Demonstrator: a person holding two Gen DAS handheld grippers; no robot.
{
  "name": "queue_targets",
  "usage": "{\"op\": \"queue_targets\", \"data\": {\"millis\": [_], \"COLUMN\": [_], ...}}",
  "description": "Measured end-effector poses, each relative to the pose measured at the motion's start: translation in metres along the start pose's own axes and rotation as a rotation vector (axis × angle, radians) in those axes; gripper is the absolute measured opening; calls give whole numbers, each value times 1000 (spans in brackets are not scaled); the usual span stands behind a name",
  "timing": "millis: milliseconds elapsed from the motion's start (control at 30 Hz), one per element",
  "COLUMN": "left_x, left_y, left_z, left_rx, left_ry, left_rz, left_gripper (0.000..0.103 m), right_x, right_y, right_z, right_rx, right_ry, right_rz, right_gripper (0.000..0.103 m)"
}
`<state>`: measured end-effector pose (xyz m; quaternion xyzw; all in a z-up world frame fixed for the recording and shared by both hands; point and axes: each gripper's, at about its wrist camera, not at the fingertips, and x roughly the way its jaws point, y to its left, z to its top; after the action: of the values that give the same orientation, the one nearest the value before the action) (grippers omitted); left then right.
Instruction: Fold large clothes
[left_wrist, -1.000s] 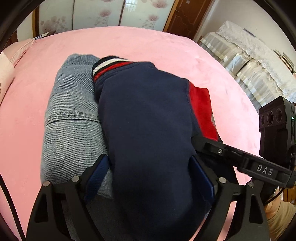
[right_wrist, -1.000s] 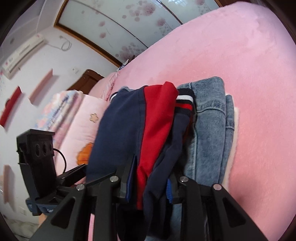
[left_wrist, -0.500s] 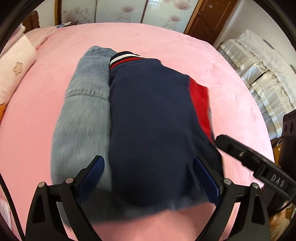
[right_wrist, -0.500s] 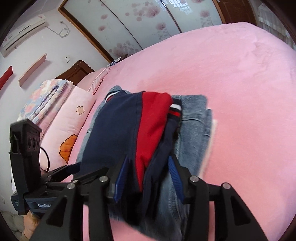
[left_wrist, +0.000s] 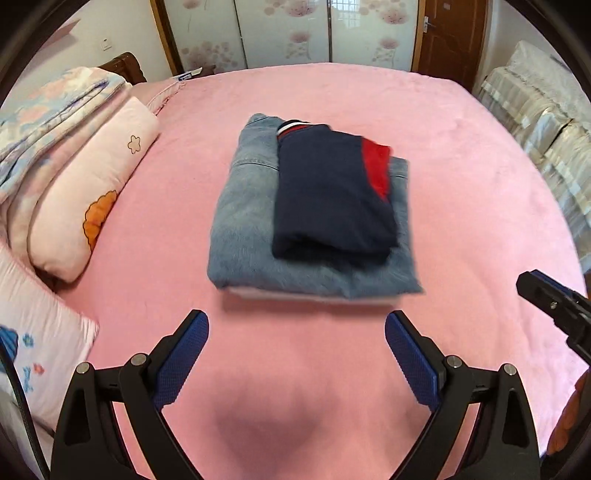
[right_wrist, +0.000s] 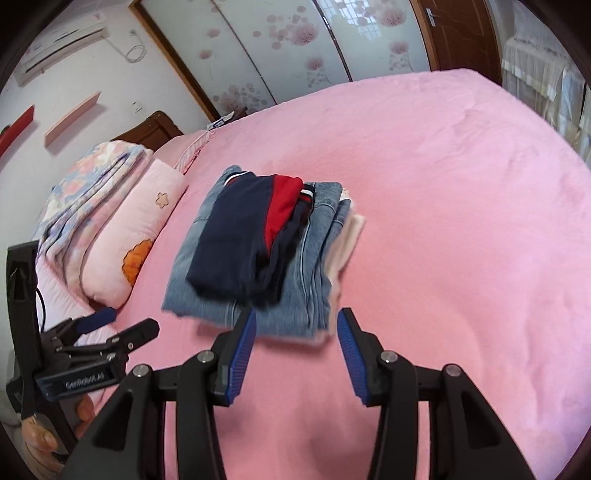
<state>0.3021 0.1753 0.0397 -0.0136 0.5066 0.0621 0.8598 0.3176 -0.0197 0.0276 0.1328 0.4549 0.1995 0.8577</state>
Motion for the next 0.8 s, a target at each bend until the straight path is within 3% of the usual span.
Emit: {"op": "queue_targets", "data": {"millis": [167, 300, 567, 667, 800], "left_x": [-47, -87, -154, -166, -181], "left_y": [-12, -31, -60, -67, -76], "left_z": [-29, -62, -142, -170, -201], "left_rx": [5, 40, 26, 3, -7], "left_ry": [-23, -48, -186, -204, -223], "left_rz": [-47, -20, -81, -102, -77], "left_gripper": [96, 96, 96, 96, 96], "right_x": [-50, -90, -158, -177, -199], "right_y": [5, 13, 24, 23, 19], "right_z": [-24, -50, -114, -137, -167], "right_rx": [-15, -52, -112, -121, -125], "right_ry": [-17, -46, -111, -146, -192], "right_rz": [-8, -27, -87, -107, -120], "right_gripper": [46, 46, 47, 56, 58]}}
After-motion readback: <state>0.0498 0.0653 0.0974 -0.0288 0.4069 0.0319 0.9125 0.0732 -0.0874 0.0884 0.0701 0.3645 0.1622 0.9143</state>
